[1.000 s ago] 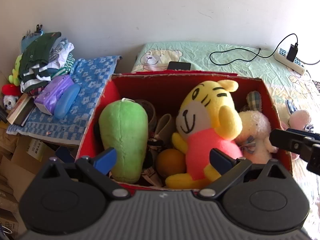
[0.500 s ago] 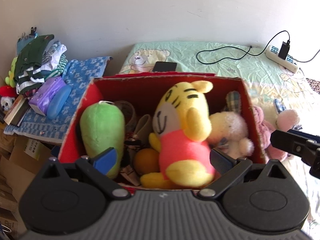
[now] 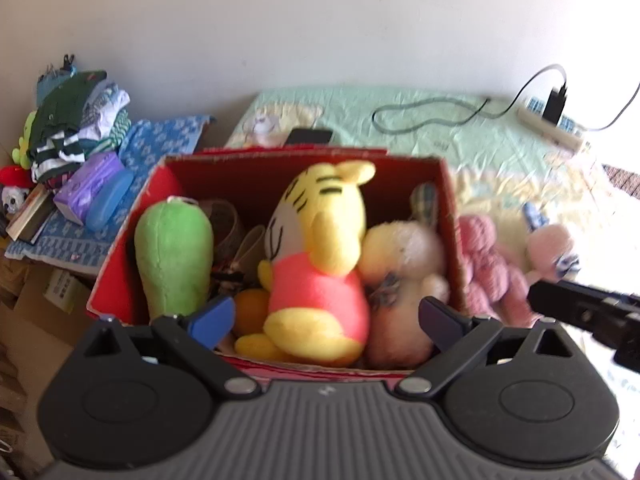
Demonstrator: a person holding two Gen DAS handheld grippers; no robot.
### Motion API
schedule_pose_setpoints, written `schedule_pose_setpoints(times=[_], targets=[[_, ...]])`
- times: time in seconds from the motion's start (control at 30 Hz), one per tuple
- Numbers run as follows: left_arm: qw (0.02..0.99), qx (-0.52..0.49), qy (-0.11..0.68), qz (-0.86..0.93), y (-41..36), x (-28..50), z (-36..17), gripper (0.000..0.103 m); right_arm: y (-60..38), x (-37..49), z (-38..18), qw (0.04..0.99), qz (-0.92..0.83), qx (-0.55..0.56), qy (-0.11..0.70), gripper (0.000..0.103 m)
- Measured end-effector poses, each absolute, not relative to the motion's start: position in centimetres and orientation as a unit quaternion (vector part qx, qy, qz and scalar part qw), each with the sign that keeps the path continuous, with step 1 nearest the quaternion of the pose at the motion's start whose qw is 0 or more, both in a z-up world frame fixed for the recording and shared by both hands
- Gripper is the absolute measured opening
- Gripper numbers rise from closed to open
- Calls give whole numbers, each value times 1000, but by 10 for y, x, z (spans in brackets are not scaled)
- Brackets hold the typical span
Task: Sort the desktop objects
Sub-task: 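Withdraw both grippers from the box and move toward the white bunny plush, then grasp the white bunny with blue bow with the right gripper while the left gripper grasps it too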
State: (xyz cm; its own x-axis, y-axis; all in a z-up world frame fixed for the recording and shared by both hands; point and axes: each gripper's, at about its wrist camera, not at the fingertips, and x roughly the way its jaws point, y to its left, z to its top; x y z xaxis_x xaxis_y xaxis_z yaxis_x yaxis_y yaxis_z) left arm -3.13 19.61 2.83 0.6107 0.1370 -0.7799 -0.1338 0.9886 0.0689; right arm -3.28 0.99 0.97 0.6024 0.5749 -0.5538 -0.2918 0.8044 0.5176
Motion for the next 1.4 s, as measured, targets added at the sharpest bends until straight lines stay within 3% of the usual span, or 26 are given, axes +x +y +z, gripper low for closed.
schedule_pose_setpoints(times=[0.3,0.6,0.87,1.3,1.4], targets=[[919,6,394,-4,149,-53,37,99,-35,-44,-8,876,227,197,378,42],[906,14,410,-107,81,-60,13,99,-87,-55,-27,874,170,221,397,42],[880,-20,453,-141,52,-40,-25,99,-136,-62,-47,869,107,244,418,42],[878,-26,448,-166,23,26,-50,99,-167,-11,-44,856,108,269,427,43],[877,-25,451,-166,19,36,-56,99,-167,2,-45,852,116,281,426,52]])
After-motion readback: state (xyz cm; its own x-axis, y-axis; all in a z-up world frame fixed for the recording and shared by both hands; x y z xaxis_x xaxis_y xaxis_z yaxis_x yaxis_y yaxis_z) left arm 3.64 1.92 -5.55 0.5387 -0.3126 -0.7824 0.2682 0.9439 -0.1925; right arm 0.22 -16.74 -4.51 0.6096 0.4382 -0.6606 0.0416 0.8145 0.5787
